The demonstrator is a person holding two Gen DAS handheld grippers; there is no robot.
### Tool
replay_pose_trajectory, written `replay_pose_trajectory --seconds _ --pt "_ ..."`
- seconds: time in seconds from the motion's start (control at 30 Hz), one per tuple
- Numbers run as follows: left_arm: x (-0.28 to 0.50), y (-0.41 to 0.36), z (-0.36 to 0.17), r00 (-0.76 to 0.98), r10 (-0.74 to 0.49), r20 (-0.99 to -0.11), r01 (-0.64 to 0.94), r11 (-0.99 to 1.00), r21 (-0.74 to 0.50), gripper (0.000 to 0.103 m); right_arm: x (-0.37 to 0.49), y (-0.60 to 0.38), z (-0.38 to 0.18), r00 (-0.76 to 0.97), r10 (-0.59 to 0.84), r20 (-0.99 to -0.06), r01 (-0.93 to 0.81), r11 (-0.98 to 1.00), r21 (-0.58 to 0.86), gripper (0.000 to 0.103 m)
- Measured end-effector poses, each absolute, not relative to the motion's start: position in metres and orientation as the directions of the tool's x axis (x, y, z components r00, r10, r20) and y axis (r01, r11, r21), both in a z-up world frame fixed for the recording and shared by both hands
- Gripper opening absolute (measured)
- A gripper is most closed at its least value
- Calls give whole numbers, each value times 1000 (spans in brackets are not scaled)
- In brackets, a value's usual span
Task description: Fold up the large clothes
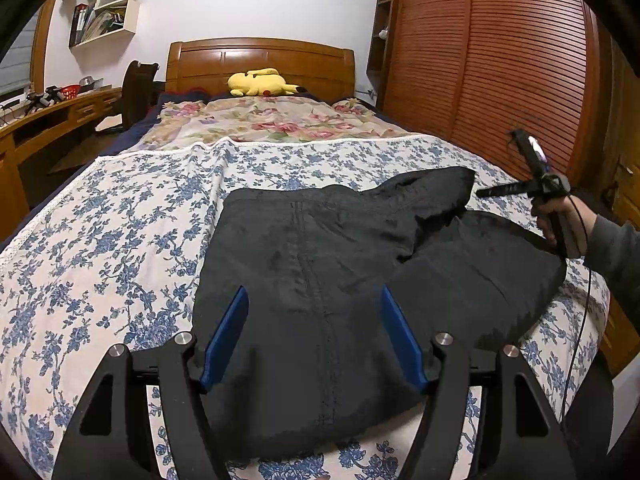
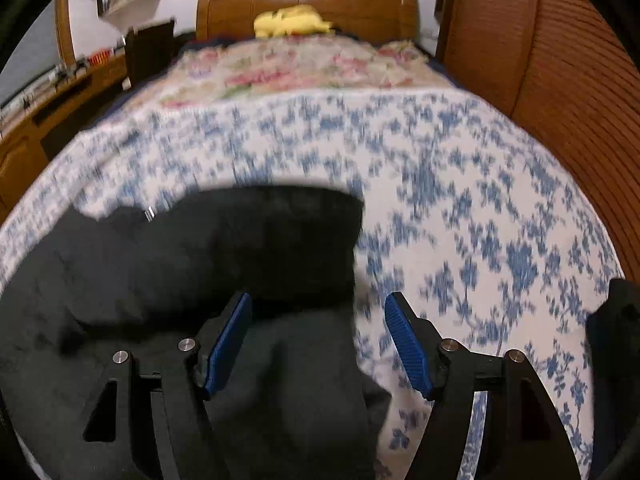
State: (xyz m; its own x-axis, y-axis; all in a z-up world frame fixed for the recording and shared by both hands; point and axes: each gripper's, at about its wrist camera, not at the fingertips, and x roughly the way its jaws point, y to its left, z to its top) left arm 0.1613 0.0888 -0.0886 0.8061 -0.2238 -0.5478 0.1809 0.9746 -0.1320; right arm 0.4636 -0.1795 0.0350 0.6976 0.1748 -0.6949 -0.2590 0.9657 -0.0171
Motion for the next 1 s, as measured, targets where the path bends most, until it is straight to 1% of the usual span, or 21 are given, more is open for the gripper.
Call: replay_pose_trajectory --seconds 0.17,0.33,0.43,0.47,0.5,0.53,0.57,0.6,0.67,0.7,0.77,0.83,0.87,0.9,0.93,1.0 --pt "162 86 -92 801 -222 -556 182 975 -126 70 478 -176 10 642 171 -747 -267 964 -8 71" --pt "166 85 -94 795 -225 -564 187 974 -125 70 498 -166 -8 574 201 -794 -305 952 21 71" --pt "167 85 -96 792 -225 -567 187 974 -126 70 506 -168 -16 563 224 -796 -294 954 61 71" --pt "168 85 -97 791 -225 -569 187 974 -126 70 507 -168 -17 563 232 -793 -291 954 73 66" --pt "168 85 -98 789 -226 -571 187 974 -126 70 508 -169 -17 561 246 -790 -296 951 86 46" --pt "169 85 -98 788 -227 -573 188 974 -127 70 509 -168 -18 565 253 -786 -304 949 86 34" --pt "169 84 -99 786 -227 -575 189 974 -126 70 508 -166 -15 581 247 -775 -314 947 66 9" --pt "170 84 -99 785 -227 -576 189 974 -126 70 505 -163 -11 608 230 -760 -325 945 26 6" --pt "171 83 -100 785 -228 -577 190 974 -127 70 499 -163 0 687 157 -710 -286 956 -66 5" --pt "172 83 -100 784 -229 -577 190 973 -127 70 501 -168 4 712 119 -692 -232 970 -72 5" --pt "171 82 -100 785 -230 -576 191 973 -127 70 509 -174 5 701 86 -708 -167 985 -45 5" --pt "170 83 -99 786 -231 -574 192 973 -128 70 514 -169 2 683 80 -726 -175 983 -56 5" --pt "169 83 -99 787 -230 -572 192 973 -128 70 513 -164 3 687 75 -723 -187 979 -76 11" --pt "169 84 -98 788 -230 -571 191 973 -129 70 511 -160 5 692 59 -719 -188 977 -100 19" --pt "168 85 -98 789 -230 -570 189 973 -131 70 509 -155 8 702 38 -711 -184 974 -129 24" --pt "167 86 -98 790 -229 -568 187 973 -132 70 503 -146 15 724 44 -688 -194 971 -142 48"
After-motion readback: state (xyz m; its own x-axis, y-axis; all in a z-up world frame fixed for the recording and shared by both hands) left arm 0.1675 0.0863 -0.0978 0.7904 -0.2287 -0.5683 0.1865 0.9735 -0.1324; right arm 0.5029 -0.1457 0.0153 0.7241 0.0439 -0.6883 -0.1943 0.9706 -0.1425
